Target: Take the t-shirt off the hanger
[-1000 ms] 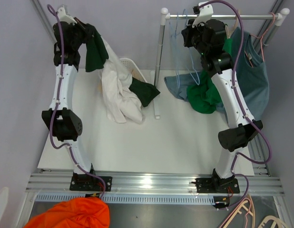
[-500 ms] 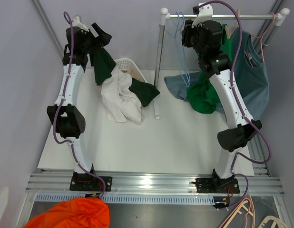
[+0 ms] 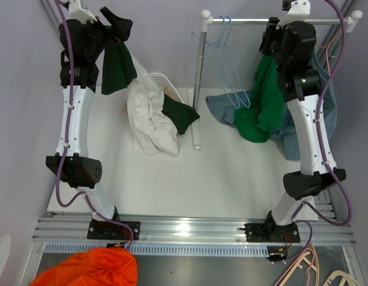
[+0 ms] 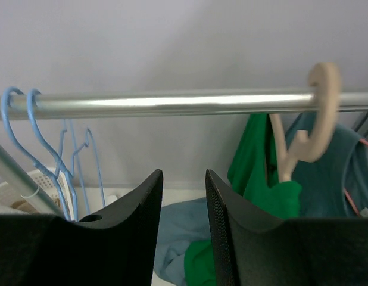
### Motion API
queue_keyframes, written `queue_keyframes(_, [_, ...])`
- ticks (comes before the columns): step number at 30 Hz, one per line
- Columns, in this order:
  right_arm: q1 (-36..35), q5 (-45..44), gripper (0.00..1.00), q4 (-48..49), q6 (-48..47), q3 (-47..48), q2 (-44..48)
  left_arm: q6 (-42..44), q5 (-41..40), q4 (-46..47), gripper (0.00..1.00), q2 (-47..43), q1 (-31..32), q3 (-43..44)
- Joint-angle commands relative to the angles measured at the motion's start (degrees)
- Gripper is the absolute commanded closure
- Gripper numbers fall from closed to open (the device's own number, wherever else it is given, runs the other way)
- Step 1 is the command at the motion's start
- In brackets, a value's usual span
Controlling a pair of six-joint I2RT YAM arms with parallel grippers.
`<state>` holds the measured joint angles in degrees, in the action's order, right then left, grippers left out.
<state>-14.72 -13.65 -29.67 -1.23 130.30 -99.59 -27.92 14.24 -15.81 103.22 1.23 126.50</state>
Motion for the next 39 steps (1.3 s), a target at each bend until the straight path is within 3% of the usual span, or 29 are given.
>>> queue_keyframes(1, [0.9, -2.0, 0.61, -0.5, 0.9, 0.0, 4.9, 0.9, 2.4, 0.1, 0.08, 4.3, 1.1, -0.7])
queue_keyframes(6, [2.9, -3.2, 0.6, -1.0, 1.0, -2.5, 7.8, 4.4, 1.3, -1.5, 0.38, 10.3, 6.3, 0.2])
queue_keyframes(8, [3.5, -3.9, 0.6, -1.5, 2.2, -2.8, 8.0, 6.7, -2.4, -2.8, 0.4, 11.6, 8.3, 1.1])
queue_keyframes(11, [4.7, -5.2, 0.6, -3.5, 2.4, -1.6, 8.0, 10.3, -16.1, -10.9, 0.31, 15.1, 10.8, 7.7])
queue_keyframes(15, [6.3, -5.1, 0.61, -6.5, 3.5, -0.5, 7.8, 12.7, -18.2, -16.0, 0.17, 17.4, 11.7, 10.1])
queue_keyframes(22, [7.5, -4.8, 0.59, -8.3, 4.4, -0.5, 6.6, 12.5, -22.5, -18.5, 0.1, 15.1, 11.8, 7.2])
queue_keyframes(26, [9.4, -2.8, 0.59, -9.9, 5.3, 0.0, 5.4, 12.4, -21.4, -17.0, 0.09, 11.1, 12.1, 5.3])
queue_keyframes(29, [10.7, -1.6, 0.59, -10.8, 5.9, 0.7, 4.4, 15.3, -25.5, -17.0, 0.07, 7.3, 14.7, 4.3])
queue_keyframes(32, [11.4, -1.3, 0.53, -10.9, 5.7, 2.1, 3.0, 17.4, -28.8, -17.4, 0.04, 3.2, 16.9, 3.0])
queue_keyframes(39, [13.8, 3.3, 0.5, -11.4, 6.6, 5.9, -2.1, 12.4, -26.4, -20.2, 0.01, -9.6, 20.2, -6.6])
